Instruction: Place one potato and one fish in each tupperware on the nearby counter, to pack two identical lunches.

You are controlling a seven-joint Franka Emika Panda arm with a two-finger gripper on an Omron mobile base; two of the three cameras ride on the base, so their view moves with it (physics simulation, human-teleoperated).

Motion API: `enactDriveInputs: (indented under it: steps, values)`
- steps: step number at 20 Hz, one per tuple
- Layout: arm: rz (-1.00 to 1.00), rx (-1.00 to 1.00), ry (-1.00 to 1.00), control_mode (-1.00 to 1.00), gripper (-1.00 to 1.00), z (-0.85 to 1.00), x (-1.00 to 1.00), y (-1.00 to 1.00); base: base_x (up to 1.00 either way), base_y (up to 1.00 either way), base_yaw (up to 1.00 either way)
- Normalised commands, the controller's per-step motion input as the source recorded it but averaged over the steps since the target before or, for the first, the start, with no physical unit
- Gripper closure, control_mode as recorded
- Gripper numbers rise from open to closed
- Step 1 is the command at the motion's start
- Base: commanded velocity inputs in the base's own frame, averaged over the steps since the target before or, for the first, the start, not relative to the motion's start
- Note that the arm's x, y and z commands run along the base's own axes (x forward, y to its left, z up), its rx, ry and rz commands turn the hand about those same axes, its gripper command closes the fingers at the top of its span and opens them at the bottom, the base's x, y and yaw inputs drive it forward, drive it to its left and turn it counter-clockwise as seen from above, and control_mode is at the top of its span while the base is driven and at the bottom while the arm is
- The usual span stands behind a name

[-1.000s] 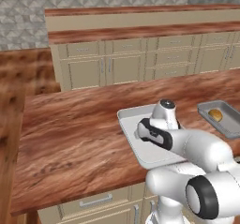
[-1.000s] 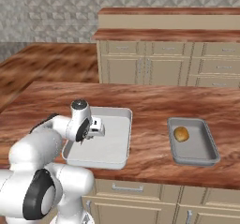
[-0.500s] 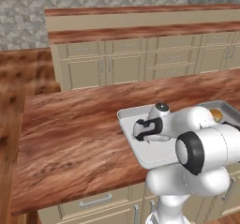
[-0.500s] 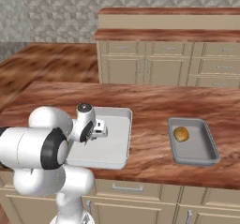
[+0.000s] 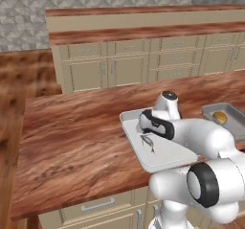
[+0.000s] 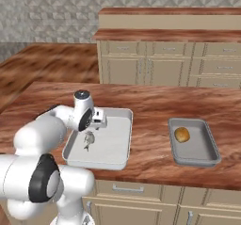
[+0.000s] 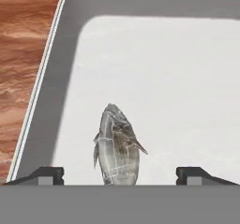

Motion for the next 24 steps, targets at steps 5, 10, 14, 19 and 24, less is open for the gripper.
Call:
enactDriveInputs:
  steps: [5,10,14,19,24]
  values:
    - [0.00,0.00,0.00,-1.00,-1.00,0.79,-0.86,0.00,0.00,0.00,0.00]
    - [0.00,0.00,-0.03,-1.00,-1.00,0.48,-1.00,-0.03,0.00,0.00,0.00]
    - [0.00,0.00,-0.11,-1.00,-1.00,0.27,-1.00,-0.21,0.00,0.00,0.00]
    - [0.00,0.00,-0.03,1.00,-1.00,0.02,-0.60,-0.17,-0.40,-0.18,0.00]
    - [0.00,0.00,0.00,1.00,-1.00,0.00,0.00,0.00,-1.00,-0.69,0.00]
